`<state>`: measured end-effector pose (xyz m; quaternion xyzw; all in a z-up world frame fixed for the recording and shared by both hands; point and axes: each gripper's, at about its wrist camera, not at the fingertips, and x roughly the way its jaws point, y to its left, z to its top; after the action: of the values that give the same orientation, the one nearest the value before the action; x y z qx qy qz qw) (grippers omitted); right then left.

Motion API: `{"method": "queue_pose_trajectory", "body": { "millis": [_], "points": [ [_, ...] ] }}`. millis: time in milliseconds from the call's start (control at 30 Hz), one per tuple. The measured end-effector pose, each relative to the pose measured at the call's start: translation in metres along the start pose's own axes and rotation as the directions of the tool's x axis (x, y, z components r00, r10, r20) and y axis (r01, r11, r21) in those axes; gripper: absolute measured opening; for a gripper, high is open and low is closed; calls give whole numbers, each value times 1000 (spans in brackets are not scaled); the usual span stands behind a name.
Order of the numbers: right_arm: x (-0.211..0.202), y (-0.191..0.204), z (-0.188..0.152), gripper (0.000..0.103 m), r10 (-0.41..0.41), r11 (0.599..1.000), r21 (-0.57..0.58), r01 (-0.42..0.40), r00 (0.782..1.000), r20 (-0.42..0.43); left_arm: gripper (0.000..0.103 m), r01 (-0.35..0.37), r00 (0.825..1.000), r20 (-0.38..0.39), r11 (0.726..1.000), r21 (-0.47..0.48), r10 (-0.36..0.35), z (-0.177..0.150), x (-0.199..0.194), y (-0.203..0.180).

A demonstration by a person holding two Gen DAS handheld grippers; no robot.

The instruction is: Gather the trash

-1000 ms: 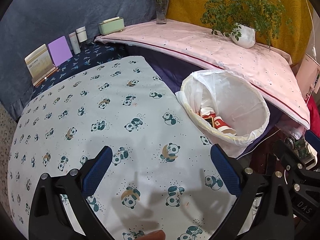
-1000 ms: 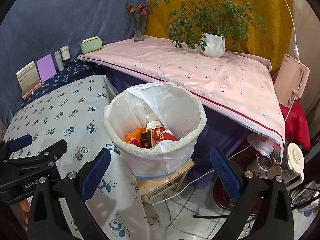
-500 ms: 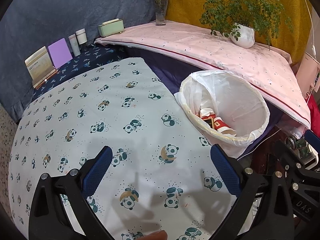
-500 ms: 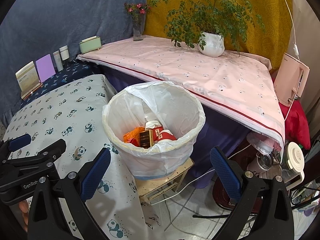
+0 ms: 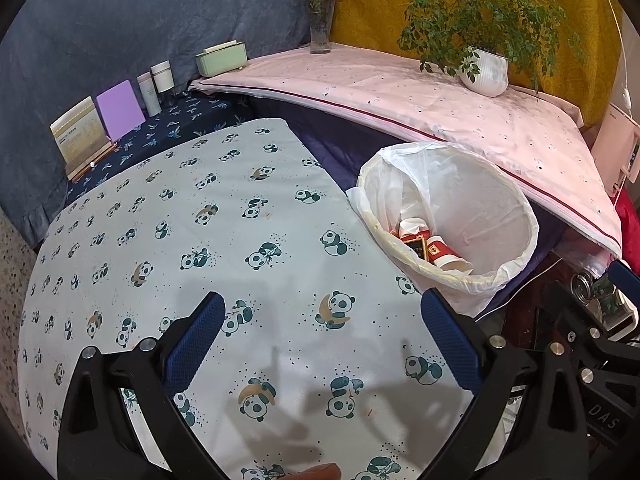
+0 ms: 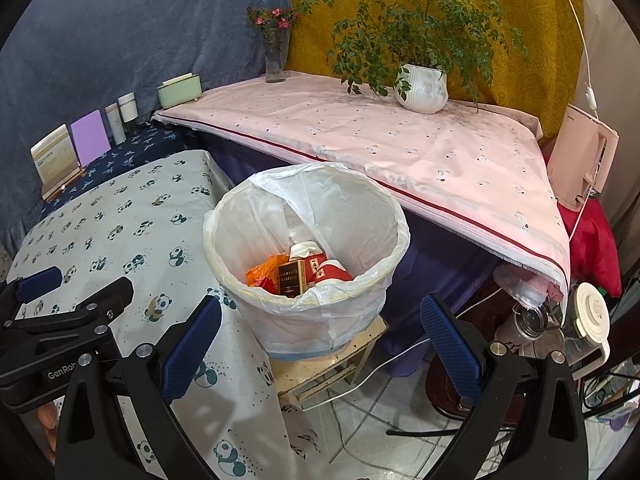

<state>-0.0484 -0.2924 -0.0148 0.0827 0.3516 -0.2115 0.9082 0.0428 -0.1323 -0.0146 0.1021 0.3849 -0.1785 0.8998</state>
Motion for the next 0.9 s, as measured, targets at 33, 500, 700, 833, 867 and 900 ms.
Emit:
{"method": "queue_pose_trajectory", "body": {
  "millis": [33,500,700,833,867,900],
  "points": [
    [0,0,0,96,0,1000,-1,0,1000,1,94,1,1000,-1,1000,1,-1,0,0,0],
    [1,0,0,96,2,1000,-2,-2,1000,-2,94,-20,1000,10,1000,15,20,-2,0,-4],
    [1,2,0,96,3,1000,-1,-3,1000,-3,94,-30,1000,10,999,23,29,-1,0,-6],
    [2,1,0,96,2,1000,-2,-2,1000,-4,94,-32,999,7,999,26,31,-2,1,-6],
    [1,1,0,96,3,1000,0,-3,1000,-4,94,-31,1000,6,999,26,31,-2,1,-6],
    [2,2,-1,96,3,1000,0,-3,1000,-4,94,-31,1000,3,999,25,31,-2,2,-6]
  ]
}}
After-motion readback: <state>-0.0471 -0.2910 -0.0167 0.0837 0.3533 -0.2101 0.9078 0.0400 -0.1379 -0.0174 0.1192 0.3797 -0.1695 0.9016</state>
